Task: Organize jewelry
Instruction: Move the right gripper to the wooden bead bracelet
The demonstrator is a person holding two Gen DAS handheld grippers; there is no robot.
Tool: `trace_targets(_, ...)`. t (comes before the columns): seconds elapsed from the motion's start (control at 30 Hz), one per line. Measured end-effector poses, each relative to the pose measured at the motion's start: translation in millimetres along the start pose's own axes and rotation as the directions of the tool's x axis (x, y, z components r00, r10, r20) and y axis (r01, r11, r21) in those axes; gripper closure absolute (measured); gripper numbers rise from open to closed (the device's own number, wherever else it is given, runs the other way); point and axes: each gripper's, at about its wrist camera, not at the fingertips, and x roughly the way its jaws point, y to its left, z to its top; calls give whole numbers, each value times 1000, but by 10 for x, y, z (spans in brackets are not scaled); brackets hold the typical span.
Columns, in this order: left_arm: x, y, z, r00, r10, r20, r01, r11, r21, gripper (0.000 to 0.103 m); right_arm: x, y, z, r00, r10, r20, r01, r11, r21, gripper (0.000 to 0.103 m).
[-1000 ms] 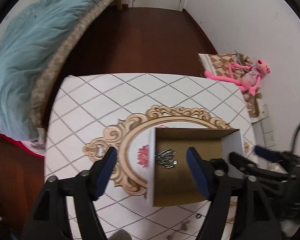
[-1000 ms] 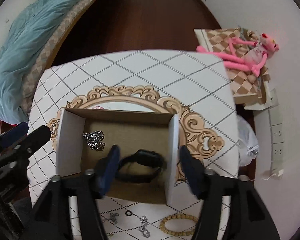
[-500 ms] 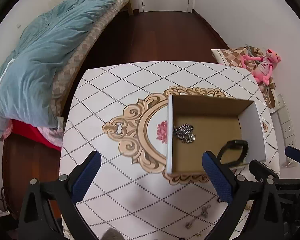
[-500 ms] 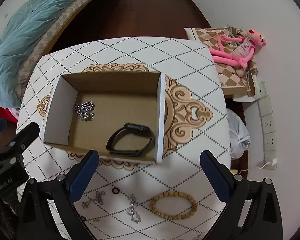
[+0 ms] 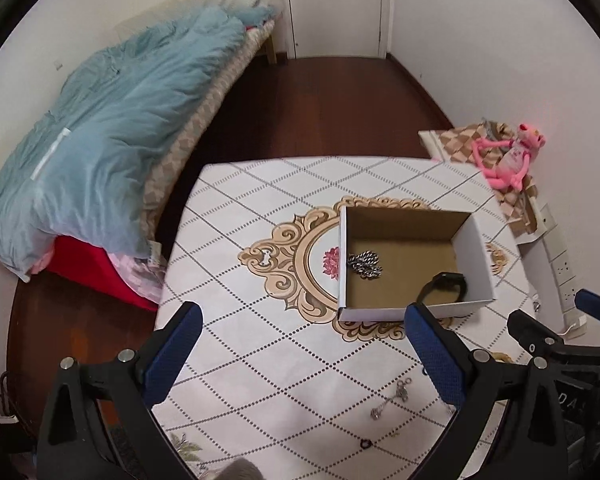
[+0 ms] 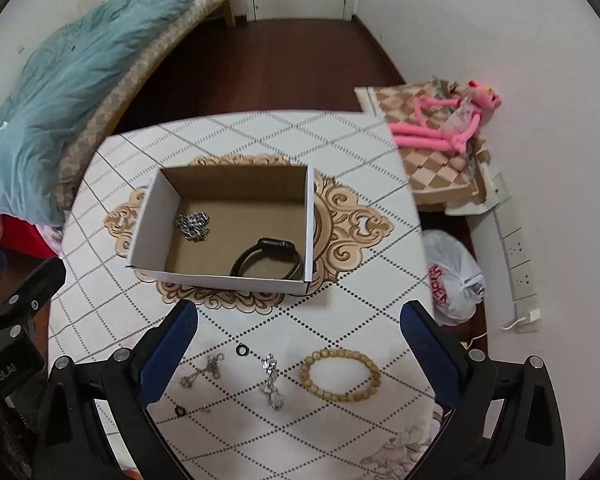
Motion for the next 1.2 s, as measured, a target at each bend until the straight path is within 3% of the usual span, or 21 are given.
trace_targets(0.33, -686, 84, -181, 997, -9, 70, 11, 1000, -18, 0, -808, 9, -263, 991, 3, 132, -3, 1000, 5, 1)
trace_targets(0.57, -813, 110, -339, 997, 41, 72, -38, 999, -32, 0, -1028, -118, -514, 988, 56, 146, -64, 997, 50, 1)
trace_targets(0.73, -539, 54, -581, 997, 77, 24, -77, 997, -30, 0, -647, -414, -742, 998, 34, 48, -41, 990, 139, 1)
trace_targets(0.9, -39, -15, -841, 993, 97, -64, -99, 995, -22, 0, 96, -770, -951, 996, 31, -83, -9, 967, 256, 2)
trace_targets(1.03, 334, -35, -1012, 987, 94, -131, -98, 995, -18, 0, 644, -952, -1030, 988, 31, -154, 20, 948, 317, 26)
trace_targets(1.2, 641, -87, -1216, 980, 48, -193, -49, 999, -2, 1, 1102, -1029, -1084, 980, -15, -199, 78, 946, 316, 41)
